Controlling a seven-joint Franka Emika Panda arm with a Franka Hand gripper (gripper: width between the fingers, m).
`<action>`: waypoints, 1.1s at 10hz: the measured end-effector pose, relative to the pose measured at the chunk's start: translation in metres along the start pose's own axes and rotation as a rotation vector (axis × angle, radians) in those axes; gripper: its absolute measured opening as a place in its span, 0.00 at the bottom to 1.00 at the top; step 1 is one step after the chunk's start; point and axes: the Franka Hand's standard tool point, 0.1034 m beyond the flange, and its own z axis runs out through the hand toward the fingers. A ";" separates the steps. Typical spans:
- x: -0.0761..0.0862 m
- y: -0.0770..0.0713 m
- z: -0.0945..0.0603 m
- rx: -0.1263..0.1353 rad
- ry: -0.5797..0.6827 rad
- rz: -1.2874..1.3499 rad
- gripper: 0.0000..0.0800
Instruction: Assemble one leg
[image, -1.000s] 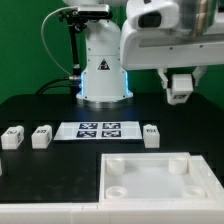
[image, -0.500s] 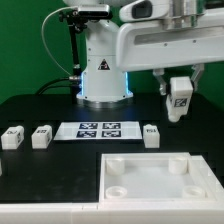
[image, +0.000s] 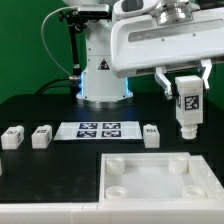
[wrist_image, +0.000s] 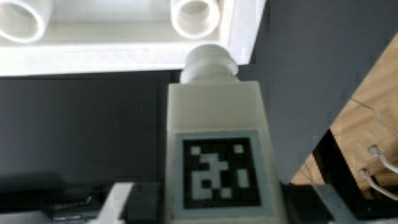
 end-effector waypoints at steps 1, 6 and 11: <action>0.001 0.000 0.000 0.000 0.002 -0.001 0.36; 0.027 0.010 0.043 -0.028 -0.056 -0.022 0.36; 0.006 0.002 0.069 -0.022 -0.074 -0.014 0.36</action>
Offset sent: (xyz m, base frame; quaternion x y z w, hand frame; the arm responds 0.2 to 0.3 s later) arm 0.0598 -0.0279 0.0025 -0.1220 -0.0505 -0.1102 0.9851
